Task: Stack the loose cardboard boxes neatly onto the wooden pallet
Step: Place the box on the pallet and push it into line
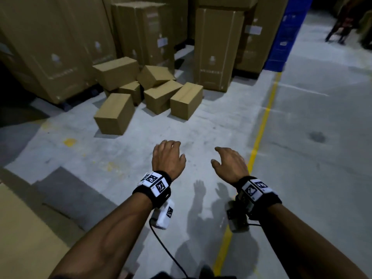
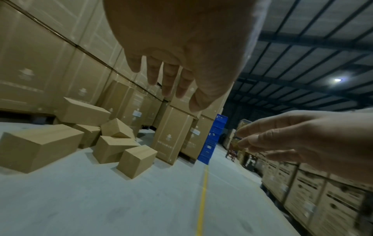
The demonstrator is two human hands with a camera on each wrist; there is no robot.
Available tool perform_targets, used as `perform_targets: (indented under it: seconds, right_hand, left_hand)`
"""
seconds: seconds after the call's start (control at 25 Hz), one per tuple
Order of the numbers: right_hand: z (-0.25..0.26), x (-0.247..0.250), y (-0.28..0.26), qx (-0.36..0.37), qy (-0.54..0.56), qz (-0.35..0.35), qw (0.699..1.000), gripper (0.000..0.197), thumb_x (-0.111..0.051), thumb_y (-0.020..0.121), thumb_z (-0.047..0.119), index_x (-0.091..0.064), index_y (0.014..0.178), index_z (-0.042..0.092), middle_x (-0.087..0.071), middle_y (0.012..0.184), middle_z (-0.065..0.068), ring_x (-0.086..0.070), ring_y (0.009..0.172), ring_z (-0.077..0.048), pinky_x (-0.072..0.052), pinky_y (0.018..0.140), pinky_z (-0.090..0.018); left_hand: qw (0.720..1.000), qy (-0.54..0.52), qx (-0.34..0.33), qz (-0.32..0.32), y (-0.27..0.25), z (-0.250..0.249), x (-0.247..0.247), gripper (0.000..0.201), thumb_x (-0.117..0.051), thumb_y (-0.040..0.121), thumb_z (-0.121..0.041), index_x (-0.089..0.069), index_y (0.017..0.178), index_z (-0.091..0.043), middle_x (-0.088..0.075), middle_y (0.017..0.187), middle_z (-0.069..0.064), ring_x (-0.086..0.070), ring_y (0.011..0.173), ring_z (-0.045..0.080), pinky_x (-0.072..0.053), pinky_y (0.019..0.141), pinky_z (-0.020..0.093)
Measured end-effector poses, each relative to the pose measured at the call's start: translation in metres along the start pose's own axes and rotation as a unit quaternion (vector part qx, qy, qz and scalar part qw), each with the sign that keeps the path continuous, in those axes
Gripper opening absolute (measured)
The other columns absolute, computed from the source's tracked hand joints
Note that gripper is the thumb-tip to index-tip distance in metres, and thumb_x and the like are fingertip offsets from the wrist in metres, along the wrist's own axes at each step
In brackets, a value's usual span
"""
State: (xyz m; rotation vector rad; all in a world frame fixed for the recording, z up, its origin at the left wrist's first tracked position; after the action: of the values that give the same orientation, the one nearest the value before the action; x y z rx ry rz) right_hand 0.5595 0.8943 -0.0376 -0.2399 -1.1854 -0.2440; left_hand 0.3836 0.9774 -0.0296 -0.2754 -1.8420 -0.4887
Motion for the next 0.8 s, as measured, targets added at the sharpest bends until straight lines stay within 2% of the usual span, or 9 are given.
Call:
perform_targets:
  seconds: [0.12, 0.28, 0.56, 0.8]
  right_hand:
    - [0.000, 0.025, 0.084, 0.040, -0.007, 0.006, 0.999, 0.056, -0.051, 0.102, 0.034, -0.039, 0.153, 0.015, -0.044, 0.154, -0.009, -0.038, 0.141, -0.030, -0.028, 0.112, -0.038]
    - [-0.011, 0.023, 0.189, 0.058, -0.014, 0.023, 0.998, 0.056, -0.050, 0.102, 0.035, -0.038, 0.153, 0.016, -0.043, 0.154, -0.009, -0.037, 0.142, -0.029, -0.028, 0.113, -0.038]
    - [-0.019, 0.011, 0.421, 0.061, -0.005, 0.039, 0.997, 0.057, -0.052, 0.100, 0.034, -0.038, 0.152, 0.015, -0.043, 0.153, -0.010, -0.038, 0.140, -0.031, -0.031, 0.113, -0.040]
    - [0.009, 0.006, 0.578, 0.079, 0.007, 0.056, 0.995, 0.055, -0.054, 0.099, 0.032, -0.041, 0.150, 0.015, -0.047, 0.150, -0.011, -0.041, 0.138, -0.031, -0.031, 0.111, -0.039]
  left_hand:
    - [0.999, 0.005, 0.043, -0.016, 0.069, 0.004, -0.001, 0.045, -0.055, 0.095, -0.033, -0.053, 0.136, -0.015, -0.054, 0.141, 0.005, -0.038, 0.138, 0.028, -0.023, 0.116, 0.042]
    - [0.996, 0.001, 0.079, -0.027, 0.161, 0.020, -0.030, 0.046, -0.056, 0.094, -0.033, -0.054, 0.136, -0.014, -0.054, 0.141, 0.006, -0.039, 0.137, 0.028, -0.024, 0.116, 0.043]
    - [0.993, -0.019, 0.113, -0.011, 0.375, 0.069, -0.099, 0.046, -0.055, 0.096, -0.033, -0.052, 0.138, -0.014, -0.054, 0.141, 0.006, -0.041, 0.135, 0.026, -0.025, 0.114, 0.040]
    - [0.989, -0.004, 0.145, -0.012, 0.521, 0.116, -0.097, 0.047, -0.055, 0.096, -0.033, -0.052, 0.138, -0.013, -0.054, 0.141, 0.007, -0.042, 0.134, 0.026, -0.027, 0.113, 0.040]
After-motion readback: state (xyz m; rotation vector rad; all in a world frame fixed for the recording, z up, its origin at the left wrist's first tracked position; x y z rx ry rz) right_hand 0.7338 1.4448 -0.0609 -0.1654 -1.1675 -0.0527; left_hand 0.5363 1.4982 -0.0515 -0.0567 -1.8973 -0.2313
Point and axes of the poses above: each hand's wrist, its own y-axis towards the middle knuckle, its own x-axis out of the back of the hand, z = x × y, the point moved 9 cm from there along y, towards the middle knuckle
